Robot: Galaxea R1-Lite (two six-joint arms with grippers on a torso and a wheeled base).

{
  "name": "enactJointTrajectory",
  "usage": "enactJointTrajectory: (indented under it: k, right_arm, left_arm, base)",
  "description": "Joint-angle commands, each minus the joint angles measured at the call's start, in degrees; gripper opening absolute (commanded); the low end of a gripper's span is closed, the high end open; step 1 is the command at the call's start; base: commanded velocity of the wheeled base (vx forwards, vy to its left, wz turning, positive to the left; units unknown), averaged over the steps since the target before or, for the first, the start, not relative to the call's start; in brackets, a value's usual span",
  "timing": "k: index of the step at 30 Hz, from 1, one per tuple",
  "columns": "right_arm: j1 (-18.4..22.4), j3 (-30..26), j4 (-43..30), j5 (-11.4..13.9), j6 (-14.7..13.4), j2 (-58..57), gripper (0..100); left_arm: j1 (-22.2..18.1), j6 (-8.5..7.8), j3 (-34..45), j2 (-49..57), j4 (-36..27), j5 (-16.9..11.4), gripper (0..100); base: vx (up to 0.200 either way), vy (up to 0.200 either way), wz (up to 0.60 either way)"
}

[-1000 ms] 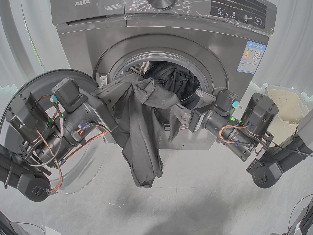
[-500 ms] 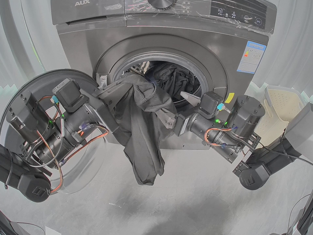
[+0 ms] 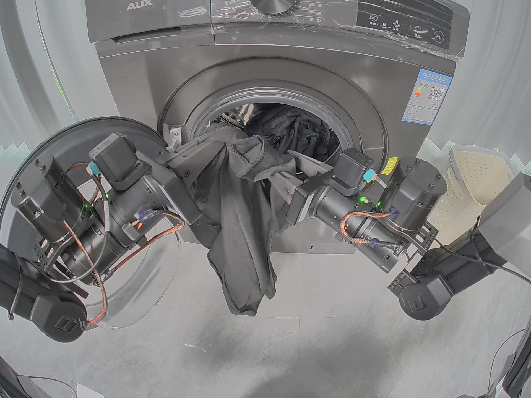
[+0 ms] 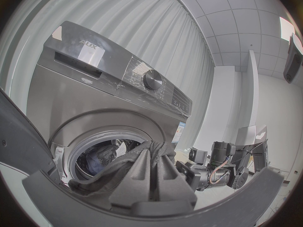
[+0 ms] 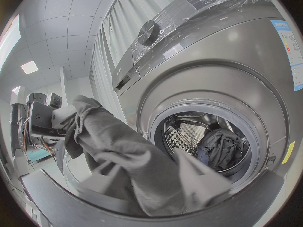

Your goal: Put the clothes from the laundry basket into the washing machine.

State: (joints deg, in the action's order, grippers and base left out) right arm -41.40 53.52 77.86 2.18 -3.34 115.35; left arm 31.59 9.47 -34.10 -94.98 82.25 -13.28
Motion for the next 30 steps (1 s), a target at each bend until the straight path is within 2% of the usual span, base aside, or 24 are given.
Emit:
enactJointTrajectory:
  k: [1, 13, 14, 16, 19, 25, 30]
  right_arm:
    - [-0.1, -0.1, 0.2, 0.3, 0.0, -1.2, 0]
    - [-1.8, -10.1, 2.1, 1.6, -0.2, -7.3, 0]
    - [-1.8, -10.1, 2.1, 1.6, -0.2, -7.3, 0]
    - [-2.4, -11.2, 2.3, 1.6, -0.3, -8.3, 0]
    - [-2.2, -11.9, 2.3, 1.5, -0.4, -10.9, 0]
    - [-1.1, -14.6, 2.3, 1.1, -0.5, -17.3, 0]
    - [0.6, -16.6, 3.1, 1.5, -1.8, -22.6, 0]
  left_arm:
    - [-0.1, 0.02, 0.0, -0.6, 0.0, 0.0, 0]
    - [0.4, 0.11, 1.0, -1.1, 0.0, -1.1, 0]
    - [0.4, 0.11, 1.0, -1.1, 0.0, -1.1, 100]
    - [0.4, 0.37, 0.8, -1.2, -0.1, -1.0, 100]
    - [0.5, 1.69, 1.0, -1.7, -0.1, -0.5, 100]
    - [0.6, 1.69, 1.8, -2.8, 0.5, -0.3, 100]
    - [1.4, 1.69, 3.9, -4.1, 1.5, -0.3, 100]
  base:
    - [0.000, 0.000, 0.00]
    - [0.000, 0.000, 0.00]
    - [0.000, 0.000, 0.00]
    - [0.000, 0.000, 0.00]
    - [0.000, 0.000, 0.00]
    - [0.000, 0.000, 0.00]
    - [0.000, 0.000, 0.00]
